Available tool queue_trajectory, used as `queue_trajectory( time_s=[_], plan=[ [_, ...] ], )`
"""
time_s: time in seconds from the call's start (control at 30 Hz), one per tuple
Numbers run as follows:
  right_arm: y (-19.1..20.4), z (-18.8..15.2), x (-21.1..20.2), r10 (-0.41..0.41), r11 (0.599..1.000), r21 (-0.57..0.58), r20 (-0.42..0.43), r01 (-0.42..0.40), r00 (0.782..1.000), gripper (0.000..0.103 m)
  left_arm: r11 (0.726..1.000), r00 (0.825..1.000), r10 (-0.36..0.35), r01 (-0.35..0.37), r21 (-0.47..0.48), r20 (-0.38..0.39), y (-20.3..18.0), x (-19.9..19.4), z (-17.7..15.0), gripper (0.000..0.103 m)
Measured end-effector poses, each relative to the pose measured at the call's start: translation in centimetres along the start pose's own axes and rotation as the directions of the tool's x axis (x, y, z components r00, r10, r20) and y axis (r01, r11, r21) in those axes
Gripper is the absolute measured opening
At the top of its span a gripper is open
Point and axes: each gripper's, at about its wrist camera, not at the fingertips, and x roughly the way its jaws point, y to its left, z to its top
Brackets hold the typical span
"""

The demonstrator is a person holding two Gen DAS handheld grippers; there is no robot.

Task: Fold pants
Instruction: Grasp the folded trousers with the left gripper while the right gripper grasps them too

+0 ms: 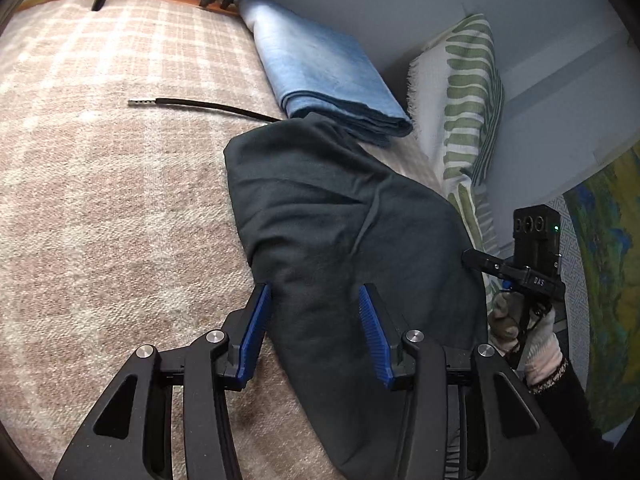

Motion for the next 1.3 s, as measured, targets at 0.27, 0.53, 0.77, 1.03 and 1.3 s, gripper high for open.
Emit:
queue_trajectory(
  time_s=[0.27,0.53,0.77,1.03,1.3],
  plan=[
    [-1.3,0.1,1.3,0.114,0.993,0.028,-0.013,-0.113,0.993,0.088,1.000,1.000,-0.014,0.014,-0.009,0.004,0.5,0.4,0.0,0.044],
    [-1.1,-0.1,2.4,0.208,0.977,0.050,-0.012,-0.207,0.978,0.063,0.997,0.998,-0.066,0.067,-0.049,0.024,1.2,0.7,0.5,0.042],
    [0.1,-0.4,1.4,0.151,0.988,0.021,0.003,-0.151,0.988,0.042,0.999,0.999,-0.026,0.027,-0.034,0.031,0.2,1.7,0.7,0.026],
    [4.3,-0.2,0.1,-0.007,0.995,-0.099,0.028,0.010,1.000,0.036,0.994,0.994,0.057,-0.064,0.087,0.089,-2.2,0.5,0.2,0.009],
    [7.6,-0.4,-2.1,-0.057,0.983,-0.169,0.101,0.073,0.993,0.034,0.975,0.983,0.073,-0.106,0.195,0.168,-4.9,-1.5,-0.4,0.005]
  ],
)
